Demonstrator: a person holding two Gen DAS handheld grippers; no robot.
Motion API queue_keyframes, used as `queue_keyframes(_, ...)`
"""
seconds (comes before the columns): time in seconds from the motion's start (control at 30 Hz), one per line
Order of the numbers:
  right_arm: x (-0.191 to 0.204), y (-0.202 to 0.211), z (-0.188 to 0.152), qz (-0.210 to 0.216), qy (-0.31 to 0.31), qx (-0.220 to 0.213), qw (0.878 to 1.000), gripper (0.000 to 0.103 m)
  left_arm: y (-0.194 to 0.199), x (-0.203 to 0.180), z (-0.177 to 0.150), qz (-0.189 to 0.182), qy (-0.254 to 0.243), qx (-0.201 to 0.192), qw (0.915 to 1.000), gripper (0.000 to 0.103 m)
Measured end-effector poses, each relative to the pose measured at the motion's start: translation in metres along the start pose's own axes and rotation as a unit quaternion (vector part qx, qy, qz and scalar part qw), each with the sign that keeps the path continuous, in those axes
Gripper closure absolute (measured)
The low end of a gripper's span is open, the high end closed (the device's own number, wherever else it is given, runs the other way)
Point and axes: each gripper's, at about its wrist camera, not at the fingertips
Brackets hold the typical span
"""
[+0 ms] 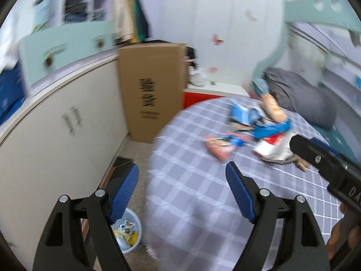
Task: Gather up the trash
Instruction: 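Move both open tools back toward the table, then grasp the beige cloth with the right tool while the left tool grasps the red-white strip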
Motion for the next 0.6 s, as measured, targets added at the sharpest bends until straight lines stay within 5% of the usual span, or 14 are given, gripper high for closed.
queue_keyframes(0.27, -0.111, 0.02, -0.017, -0.08, -0.072, 0.004, 0.994, 0.031, -0.037, -0.107, -0.009, -0.052, -0.097, 0.002, 0.9939, 0.026)
queue_keyframes(0.47, -0.149, 0.017, -0.028, -0.088, -0.101, 0.021, 0.991, 0.031, -0.059, -0.134, -0.008, -0.075, -0.113, 0.01, 0.9907, 0.031)
queue_keyframes(0.53, -0.155, 0.012, -0.029, -0.081, -0.107, 0.028, 0.991, 0.031, -0.071, -0.144, -0.007, -0.068, -0.133, 0.021, 0.9885, 0.047)
queue_keyframes(0.6, -0.158, 0.004, -0.029, -0.072, -0.112, 0.037, 0.99, 0.031, -0.08, -0.148, -0.005, -0.073, -0.137, 0.038, 0.9871, 0.078)
Point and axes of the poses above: each gripper's, at about its wrist camera, not at the fingertips, and y roughly against the way its jaws point, x to its left, z to its top, and after that the axes turned 6 degrees about y, right-handed
